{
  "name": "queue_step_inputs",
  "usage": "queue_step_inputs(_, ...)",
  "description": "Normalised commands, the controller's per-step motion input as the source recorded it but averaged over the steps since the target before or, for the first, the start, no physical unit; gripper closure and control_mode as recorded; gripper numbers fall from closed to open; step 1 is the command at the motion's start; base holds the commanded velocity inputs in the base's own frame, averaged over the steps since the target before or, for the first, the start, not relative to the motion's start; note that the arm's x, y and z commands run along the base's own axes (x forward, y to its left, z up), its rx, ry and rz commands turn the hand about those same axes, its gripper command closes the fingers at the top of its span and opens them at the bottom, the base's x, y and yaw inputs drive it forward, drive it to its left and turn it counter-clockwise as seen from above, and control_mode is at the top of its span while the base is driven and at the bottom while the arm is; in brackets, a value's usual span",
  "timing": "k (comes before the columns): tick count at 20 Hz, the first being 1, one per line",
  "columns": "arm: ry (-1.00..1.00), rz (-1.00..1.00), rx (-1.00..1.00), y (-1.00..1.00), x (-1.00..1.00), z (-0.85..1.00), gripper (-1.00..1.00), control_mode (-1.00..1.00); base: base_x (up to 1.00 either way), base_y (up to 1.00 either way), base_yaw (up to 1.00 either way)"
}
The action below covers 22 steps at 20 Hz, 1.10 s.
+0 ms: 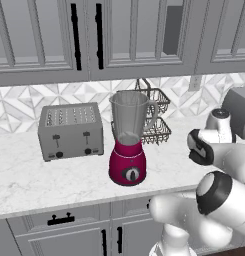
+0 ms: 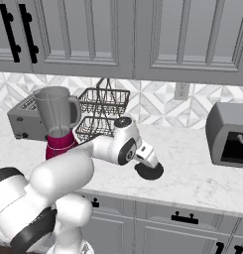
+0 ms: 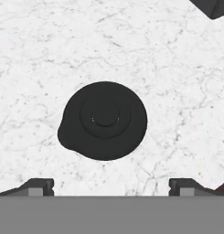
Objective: Close the lid blender by securely placing the lid on top.
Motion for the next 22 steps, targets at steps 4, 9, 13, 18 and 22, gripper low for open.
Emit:
queue_step_inputs(4,0.0,0.0,0.07,-0.19,0.21,-0.21,-1.0,-1.0,0.0,0.0,0.0)
queue_step_inputs(9,0.0,0.0,0.04,-0.11,0.12,-0.19,-1.0,-1.0,0.0,0.0,0.0)
queue_step_inputs(13,0.0,0.0,0.02,-0.05,0.11,-0.18,-1.0,-1.0,0.0,0.0,0.0)
queue_step_inputs(18,0.0,0.0,0.0,-0.01,0.11,-0.2,-1.0,-1.0,0.0,0.0,0.0)
queue_step_inputs(22,0.0,0.0,0.0,0.0,0.16,-0.19,-1.0,-1.0,0.0,0.0,0.0)
